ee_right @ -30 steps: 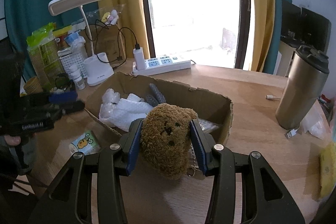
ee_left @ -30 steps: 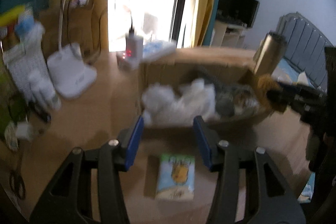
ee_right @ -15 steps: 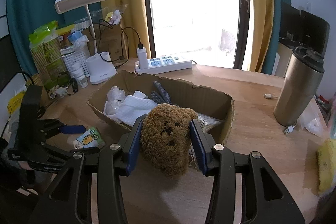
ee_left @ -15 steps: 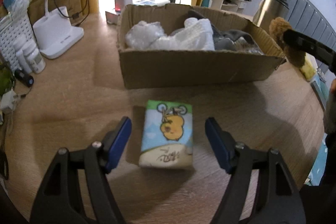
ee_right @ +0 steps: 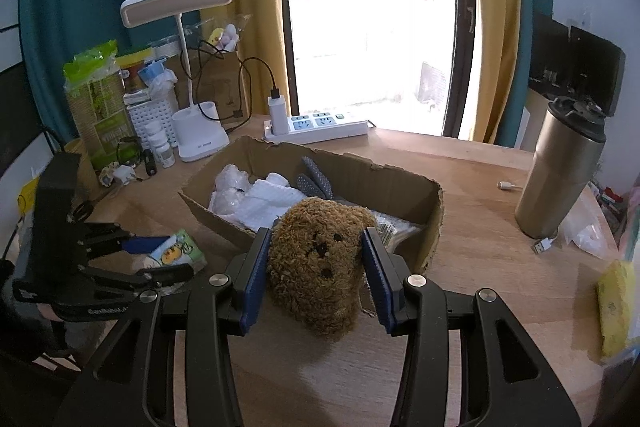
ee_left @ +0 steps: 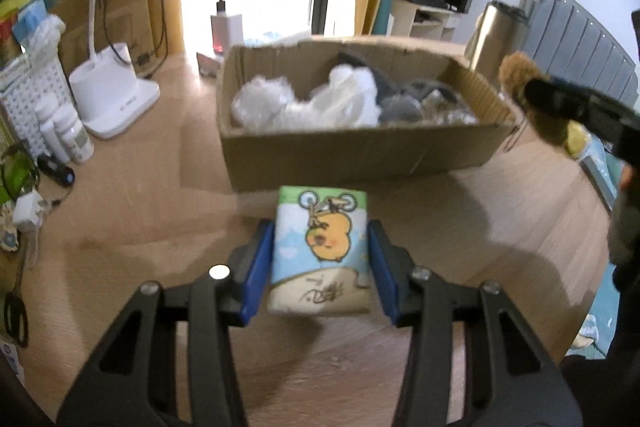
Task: Organize soft objects
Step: 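Carry the tissue pack and teddy bear with both grippers over the box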
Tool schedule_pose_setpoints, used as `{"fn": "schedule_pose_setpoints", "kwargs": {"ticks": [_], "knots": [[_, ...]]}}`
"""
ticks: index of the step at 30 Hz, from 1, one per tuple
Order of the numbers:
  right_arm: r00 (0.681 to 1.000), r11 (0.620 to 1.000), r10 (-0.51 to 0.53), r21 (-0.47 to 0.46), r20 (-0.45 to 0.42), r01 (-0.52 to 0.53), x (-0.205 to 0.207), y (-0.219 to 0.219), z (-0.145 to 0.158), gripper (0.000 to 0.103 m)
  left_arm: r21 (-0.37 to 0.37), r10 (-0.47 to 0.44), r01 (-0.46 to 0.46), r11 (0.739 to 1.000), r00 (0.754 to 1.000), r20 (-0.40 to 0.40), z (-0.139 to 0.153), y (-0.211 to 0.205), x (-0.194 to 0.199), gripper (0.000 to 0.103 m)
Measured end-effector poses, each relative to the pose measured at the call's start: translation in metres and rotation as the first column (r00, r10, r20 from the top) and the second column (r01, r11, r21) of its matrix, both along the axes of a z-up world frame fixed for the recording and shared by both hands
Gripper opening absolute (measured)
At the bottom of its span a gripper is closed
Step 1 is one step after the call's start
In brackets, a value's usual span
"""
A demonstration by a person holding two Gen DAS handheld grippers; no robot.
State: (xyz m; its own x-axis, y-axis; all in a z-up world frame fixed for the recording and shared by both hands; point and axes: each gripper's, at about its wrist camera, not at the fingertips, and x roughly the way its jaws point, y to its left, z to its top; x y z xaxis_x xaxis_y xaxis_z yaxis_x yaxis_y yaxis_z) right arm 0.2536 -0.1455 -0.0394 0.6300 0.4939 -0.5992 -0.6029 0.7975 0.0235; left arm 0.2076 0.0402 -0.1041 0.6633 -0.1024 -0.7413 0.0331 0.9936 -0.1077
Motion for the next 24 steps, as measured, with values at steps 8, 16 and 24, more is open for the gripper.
{"fn": "schedule_pose_setpoints", "kwargs": {"ticks": [8, 16, 24], "knots": [[1.000, 1.000, -0.004, 0.011, 0.015, 0.003, 0.001, -0.005, 0.005, 0.048, 0.008, -0.002, 0.001, 1.000, 0.993, 0.119, 0.037, -0.002, 0.004, 0.048], [1.000, 1.000, -0.008, 0.018, 0.014, 0.008, 0.011, -0.009, 0.004, 0.048, 0.023, -0.013, 0.009, 1.000, 0.987, 0.159, 0.051, -0.005, 0.028, 0.048], [1.000, 1.000, -0.009, 0.027, 0.001, 0.009, 0.029, -0.008, -0.001, 0.048, 0.025, -0.004, 0.000, 1.000, 0.988, 0.155, 0.047, -0.003, 0.054, 0.048]]}}
